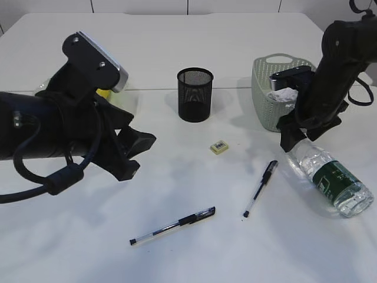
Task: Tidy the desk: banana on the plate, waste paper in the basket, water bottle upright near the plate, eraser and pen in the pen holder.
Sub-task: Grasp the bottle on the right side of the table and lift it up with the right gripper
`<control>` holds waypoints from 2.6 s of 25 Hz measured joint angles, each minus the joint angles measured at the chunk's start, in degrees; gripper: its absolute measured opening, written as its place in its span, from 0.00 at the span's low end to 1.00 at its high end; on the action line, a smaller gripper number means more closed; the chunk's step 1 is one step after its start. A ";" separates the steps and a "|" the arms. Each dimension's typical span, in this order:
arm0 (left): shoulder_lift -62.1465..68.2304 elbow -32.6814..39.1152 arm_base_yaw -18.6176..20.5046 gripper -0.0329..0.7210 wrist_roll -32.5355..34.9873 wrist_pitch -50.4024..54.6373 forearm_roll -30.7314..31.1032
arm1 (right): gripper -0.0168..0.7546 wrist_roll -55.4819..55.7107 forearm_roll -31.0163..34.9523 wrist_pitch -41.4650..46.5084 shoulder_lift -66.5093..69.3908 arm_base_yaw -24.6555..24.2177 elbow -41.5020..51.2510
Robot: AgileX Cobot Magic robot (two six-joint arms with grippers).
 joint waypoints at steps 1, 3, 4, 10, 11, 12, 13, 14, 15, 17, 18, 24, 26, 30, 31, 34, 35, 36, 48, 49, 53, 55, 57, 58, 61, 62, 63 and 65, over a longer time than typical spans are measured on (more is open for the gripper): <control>-0.04 0.08 0.00 0.57 -0.12 -0.48 0.00 | 0.74 0.11 -0.11 0.00 0.00 -0.23 0.00; -0.04 0.08 0.00 0.55 -0.47 -0.91 -0.11 | 0.74 0.23 -0.38 0.00 0.00 -1.00 0.00; -0.04 0.08 0.00 0.55 -0.60 -1.19 -0.11 | 0.74 0.23 -0.50 0.00 0.00 -1.23 0.00; -0.04 1.98 0.00 0.53 -4.17 -3.91 0.47 | 0.74 0.35 -0.38 0.00 2.02 -1.59 -0.09; -0.04 2.34 0.00 0.53 -5.33 -3.91 1.46 | 0.74 0.35 -0.07 0.00 2.53 -1.59 -0.09; -0.04 2.33 0.00 0.52 -7.06 -4.03 2.60 | 0.74 -0.03 0.66 0.00 2.97 -1.59 -0.09; -0.04 2.33 0.00 0.50 -9.45 -4.58 4.52 | 0.74 -0.20 1.35 0.00 3.23 -1.59 -0.09; -0.04 2.33 0.00 0.49 -12.22 -5.41 7.10 | 0.74 -0.46 2.01 0.00 3.64 -1.59 -0.09; -0.04 2.33 0.30 0.49 -14.76 -5.84 9.52 | 0.74 -0.59 2.32 0.00 4.05 -1.59 -0.09; -0.04 2.33 1.07 0.48 -20.44 -6.38 15.00 | 0.74 -0.68 2.57 -0.11 4.74 -1.59 -0.09; -0.04 2.33 1.56 0.47 -22.02 -6.38 17.13 | 0.74 -0.81 2.72 -0.11 5.01 -1.59 -0.09; 0.64 2.33 2.73 0.47 -24.73 -6.38 20.26 | 0.73 -0.81 3.12 -0.11 5.06 -1.59 -1.05; 0.68 2.33 2.73 0.47 -25.08 -6.27 20.54 | 0.71 -0.92 3.21 0.00 5.06 -1.59 -1.68; 0.68 2.33 2.73 0.47 -29.07 -6.62 23.41 | 0.66 -0.92 3.36 0.35 5.06 -1.59 -2.71; 0.68 2.33 2.73 0.46 -31.62 -6.80 25.57 | 0.65 -0.92 3.36 0.47 5.06 -1.59 -2.79; 0.68 2.33 2.73 0.43 -42.50 -8.51 36.45 | 0.63 -1.05 3.36 1.05 5.06 -1.59 -2.93; 0.68 2.33 2.96 0.41 -48.72 -9.57 41.71 | 0.63 -1.13 3.36 1.35 5.06 -1.59 -2.93; 0.68 2.33 3.43 0.40 -53.29 -10.81 46.62 | 0.63 -1.30 3.46 1.38 5.06 -1.59 -2.93; 0.77 2.33 10.34 0.38 -97.45 -24.64 97.76 | 0.60 -1.92 4.58 1.90 5.06 -1.59 -2.93; 0.77 2.33 10.39 0.38 -98.34 -24.76 99.00 | 0.57 -2.00 4.62 1.90 5.06 -1.59 -2.93; 0.77 2.33 10.63 0.38 -99.30 -24.76 100.55 | 0.48 -2.06 4.62 2.03 5.06 -1.59 -2.93; 0.77 2.33 10.67 0.38 -99.53 -24.76 101.04 | 0.47 -2.06 4.71 2.03 5.06 -1.59 -2.93; 0.77 2.33 10.67 0.38 -99.53 -24.76 101.18 | 0.47 -2.06 4.71 2.03 5.06 -1.59 -2.93; 0.77 2.33 10.67 0.38 -99.41 -24.76 101.27 | 0.47 -2.15 4.71 2.03 5.06 -1.59 -2.93; 0.77 2.33 10.67 0.38 -99.15 -24.76 101.27 | 0.46 -2.15 4.60 2.15 5.06 -1.59 -2.93; 0.77 2.33 10.67 0.38 -99.15 -24.76 101.40 | 0.45 -2.15 4.51 2.15 5.06 -1.59 -2.93; 0.77 2.33 10.67 0.38 -99.07 -24.76 101.40 | 0.42 -2.20 4.36 2.15 5.06 -1.59 -2.93; 0.77 2.33 10.67 0.38 -99.07 -24.76 101.40 | 0.38 -2.20 4.23 2.15 5.06 -1.59 -2.93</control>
